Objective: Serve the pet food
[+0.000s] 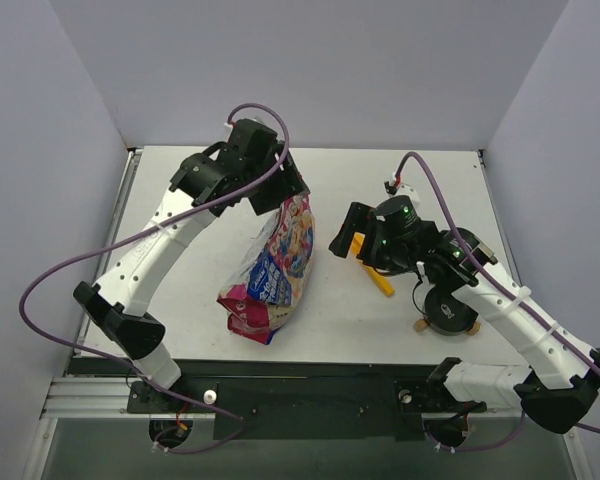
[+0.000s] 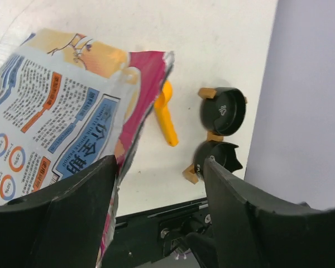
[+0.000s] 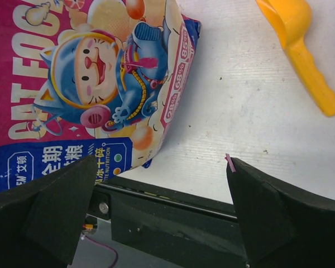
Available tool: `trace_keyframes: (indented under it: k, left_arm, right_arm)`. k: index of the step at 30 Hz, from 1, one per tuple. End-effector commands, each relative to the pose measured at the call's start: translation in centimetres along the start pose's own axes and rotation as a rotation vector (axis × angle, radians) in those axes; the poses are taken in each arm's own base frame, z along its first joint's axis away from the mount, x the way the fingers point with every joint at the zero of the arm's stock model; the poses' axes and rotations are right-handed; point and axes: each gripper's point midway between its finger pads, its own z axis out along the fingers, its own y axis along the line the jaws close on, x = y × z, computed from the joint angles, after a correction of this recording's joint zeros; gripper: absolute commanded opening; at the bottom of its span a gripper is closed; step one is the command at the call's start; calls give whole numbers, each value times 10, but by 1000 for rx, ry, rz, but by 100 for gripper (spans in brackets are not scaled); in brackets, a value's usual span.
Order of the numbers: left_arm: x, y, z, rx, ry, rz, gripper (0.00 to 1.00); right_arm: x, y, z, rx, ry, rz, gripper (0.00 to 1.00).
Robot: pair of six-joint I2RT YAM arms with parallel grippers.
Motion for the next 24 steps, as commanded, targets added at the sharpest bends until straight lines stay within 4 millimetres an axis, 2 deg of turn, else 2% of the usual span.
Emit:
trace_keyframes:
  k: [1, 4, 5, 6, 9, 11, 12, 15, 24]
  left_arm:
    - [-35, -44, -73, 257, -152, 207, 75]
    - [-33, -28, -97, 239, -177, 275, 70]
    - [-27, -21, -94, 222, -162, 291, 69]
    - [-26, -19, -105, 241, -170, 309, 67]
    - [-19, -4, -113, 225, -158, 336, 49]
    - [-16, 1, -119, 224, -159, 349, 43]
    - [-15, 3, -121, 224, -157, 363, 43]
    - [-8, 12, -114, 196, -117, 394, 55]
    - [16, 16, -102, 177, -20, 473, 55]
  right_arm:
    - [-20, 20, -5, -43, -74, 47, 93]
    - [-21, 27, -5, -57, -77, 63, 88]
    - [-22, 30, -6, -65, -81, 67, 86]
    - [-22, 33, -5, -67, -82, 69, 84]
    - [-26, 41, -8, -72, -107, 67, 81]
    - [-25, 44, -8, -77, -110, 62, 81]
    - [-26, 45, -9, -82, -116, 62, 80]
    - [-22, 46, -6, -80, -106, 56, 80]
    - [-19, 45, -6, -80, -107, 46, 79]
